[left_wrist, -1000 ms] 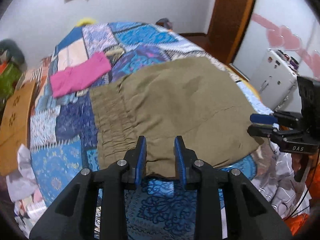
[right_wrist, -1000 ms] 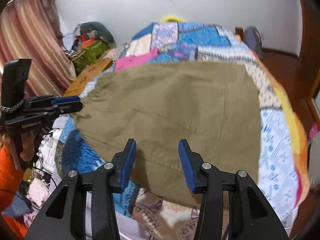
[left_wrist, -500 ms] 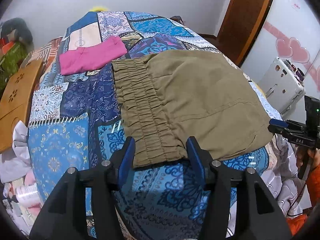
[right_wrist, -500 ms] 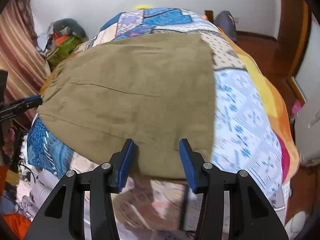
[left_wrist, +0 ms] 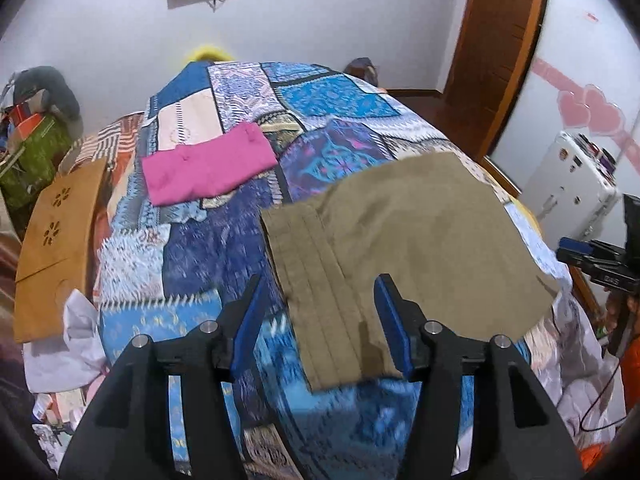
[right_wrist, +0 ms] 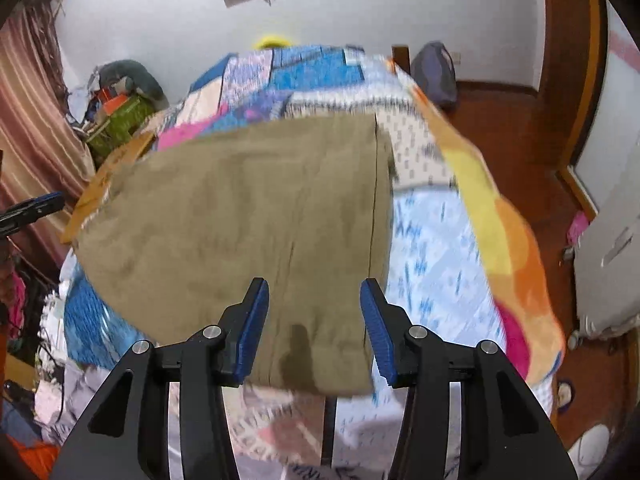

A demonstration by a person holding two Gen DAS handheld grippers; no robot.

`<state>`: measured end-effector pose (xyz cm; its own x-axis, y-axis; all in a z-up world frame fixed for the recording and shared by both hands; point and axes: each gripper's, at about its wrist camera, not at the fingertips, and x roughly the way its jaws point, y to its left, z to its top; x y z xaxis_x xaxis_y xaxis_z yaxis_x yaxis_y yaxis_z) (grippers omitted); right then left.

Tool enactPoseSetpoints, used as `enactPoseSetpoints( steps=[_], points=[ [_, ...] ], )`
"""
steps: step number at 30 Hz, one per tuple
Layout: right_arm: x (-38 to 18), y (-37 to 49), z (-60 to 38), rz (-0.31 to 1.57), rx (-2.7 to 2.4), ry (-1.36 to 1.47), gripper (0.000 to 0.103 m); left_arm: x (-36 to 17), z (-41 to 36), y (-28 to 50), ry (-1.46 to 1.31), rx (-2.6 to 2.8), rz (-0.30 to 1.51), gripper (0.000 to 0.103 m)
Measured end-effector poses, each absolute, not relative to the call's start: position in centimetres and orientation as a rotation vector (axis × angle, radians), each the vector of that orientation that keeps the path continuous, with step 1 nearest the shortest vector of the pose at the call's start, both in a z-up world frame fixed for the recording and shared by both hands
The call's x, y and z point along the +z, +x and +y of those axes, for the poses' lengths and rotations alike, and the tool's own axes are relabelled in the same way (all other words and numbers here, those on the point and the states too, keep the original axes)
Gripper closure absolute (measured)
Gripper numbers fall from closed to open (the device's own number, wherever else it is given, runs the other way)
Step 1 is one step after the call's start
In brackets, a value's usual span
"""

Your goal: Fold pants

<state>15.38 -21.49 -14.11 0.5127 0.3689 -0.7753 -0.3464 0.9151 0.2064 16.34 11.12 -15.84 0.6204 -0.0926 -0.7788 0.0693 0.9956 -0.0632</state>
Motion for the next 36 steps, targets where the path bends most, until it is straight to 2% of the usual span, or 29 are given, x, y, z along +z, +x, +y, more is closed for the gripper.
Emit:
enactPoseSetpoints(
  steps=[12, 28, 29, 30, 31, 36],
  points=[
    [-13.2, 23.5, -20.4, 0.855, 0.393, -0.043, 0.056, -18.8, 12.5, 26.1, -0.085, -0.016, 0.966, 0.047],
    [-20.0, 37.3, -18.6, 0.976, 0.389, -0.052, 0.057, -23.7, 13.6, 30.0, -0.135, -0.012, 1.035, 0.046],
    [-20.4, 37.8, -18.4, 0.984, 0.398, -0.054, 0.062, -23.7, 13.6, 30.0, -0.135, -0.009, 1.033, 0.046],
    [-20.9, 38.2, -18.1, 0.993, 0.396, -0.070, 0.083, -23.8, 13.6, 30.0, -0.133, -0.004, 1.027, 0.046],
    [-21.3, 38.3, -17.9, 1.001, 0.381, -0.091, 0.094, -23.9, 13.5, 30.0, -0.127, 0.004, 1.024, 0.045],
    [-22.2, 38.3, -17.0, 0.994, 0.374, -0.175, 0.095, -24.5, 14.2, 30.1, -0.157, 0.036, 1.032, 0.044]
  ],
)
